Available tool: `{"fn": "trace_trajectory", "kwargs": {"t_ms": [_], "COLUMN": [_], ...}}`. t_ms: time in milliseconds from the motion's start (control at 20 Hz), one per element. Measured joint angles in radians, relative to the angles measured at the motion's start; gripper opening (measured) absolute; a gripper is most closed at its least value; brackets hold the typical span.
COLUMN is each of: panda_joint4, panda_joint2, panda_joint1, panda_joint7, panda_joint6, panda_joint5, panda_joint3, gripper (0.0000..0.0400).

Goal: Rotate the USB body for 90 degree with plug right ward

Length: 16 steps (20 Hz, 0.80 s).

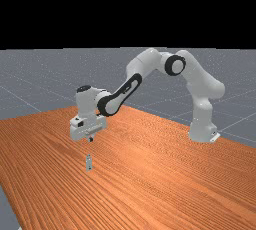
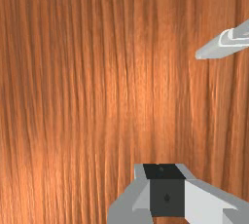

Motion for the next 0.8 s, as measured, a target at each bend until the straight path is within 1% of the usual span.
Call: {"fn": "trace_trajectory", "kwargs": {"t_ms": [200,350,550,700,800], "panda_joint4": [0.086,0.061,0.097,0.181,0.191], "panda_joint2": [0.096,0.125,0.159,0.202,0.213], "panda_joint1": [0.001,-0.001,-0.003,-0.003,-0.002], "panda_joint7": [0.006,0.008,0.019,0.014,0.015], "panda_joint6": [-0.028,0.039,0.058,0.002,0.002], "panda_joint5": [-0.004,0.0,0.01,0.006,0.006], "panda_joint3": [-0.002,0.001,0.006,0.007,0.007], "gripper": [0.0,0.0,0.0,0.0,0.0]}}
